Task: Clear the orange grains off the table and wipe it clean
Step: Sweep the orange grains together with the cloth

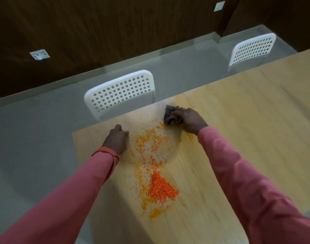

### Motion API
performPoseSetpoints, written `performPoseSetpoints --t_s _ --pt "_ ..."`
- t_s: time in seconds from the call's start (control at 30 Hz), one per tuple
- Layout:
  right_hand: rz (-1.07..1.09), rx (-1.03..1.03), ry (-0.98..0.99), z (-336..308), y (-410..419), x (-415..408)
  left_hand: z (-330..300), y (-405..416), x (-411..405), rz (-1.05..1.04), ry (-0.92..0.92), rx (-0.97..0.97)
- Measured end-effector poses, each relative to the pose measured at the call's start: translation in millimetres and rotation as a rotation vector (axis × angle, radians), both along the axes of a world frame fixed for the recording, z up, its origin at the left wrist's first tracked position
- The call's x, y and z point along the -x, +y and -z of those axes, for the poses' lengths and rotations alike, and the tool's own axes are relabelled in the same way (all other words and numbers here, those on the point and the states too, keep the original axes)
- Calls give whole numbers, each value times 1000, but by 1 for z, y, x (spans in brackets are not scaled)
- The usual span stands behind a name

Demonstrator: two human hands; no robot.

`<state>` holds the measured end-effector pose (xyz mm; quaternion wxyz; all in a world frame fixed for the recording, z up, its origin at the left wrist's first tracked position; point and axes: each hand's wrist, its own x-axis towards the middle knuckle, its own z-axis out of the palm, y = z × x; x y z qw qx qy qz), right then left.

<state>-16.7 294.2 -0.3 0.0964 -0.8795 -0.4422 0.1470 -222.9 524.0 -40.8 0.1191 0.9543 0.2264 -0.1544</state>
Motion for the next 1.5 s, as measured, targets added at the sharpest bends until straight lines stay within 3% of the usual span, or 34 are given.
performPoseSetpoints --t_s 0.17,0.23,0.4,0.53,0.7,0.83,1.1,1.27,1.37,1.5 --pt "-161 -2 207 -6 -17 64 -2 -1 1 13 17 5" --pt "-127 -2 256 -9 -20 66 -3 -1 1 16 25 8" --pt "165 -110 57 -10 -39 19 -2 -1 2 17 19 15" --pt "265 31 -20 14 -50 12 -2 0 4 21 -4 23" --pt "49 20 12 18 -34 78 -2 2 5 30 -26 25" --pt "-44 -44 206 -2 -13 105 -4 5 10 -25 -80 106" --pt "29 -151 -70 -5 76 34 -7 6 47 -162 -170 187" --pt "-26 35 -67 19 108 29 -5 7 83 -175 -152 100" --pt "-118 23 -86 16 99 51 -2 6 92 -137 -139 64" --pt "-293 38 39 18 55 87 3 4 90 -123 -108 33"
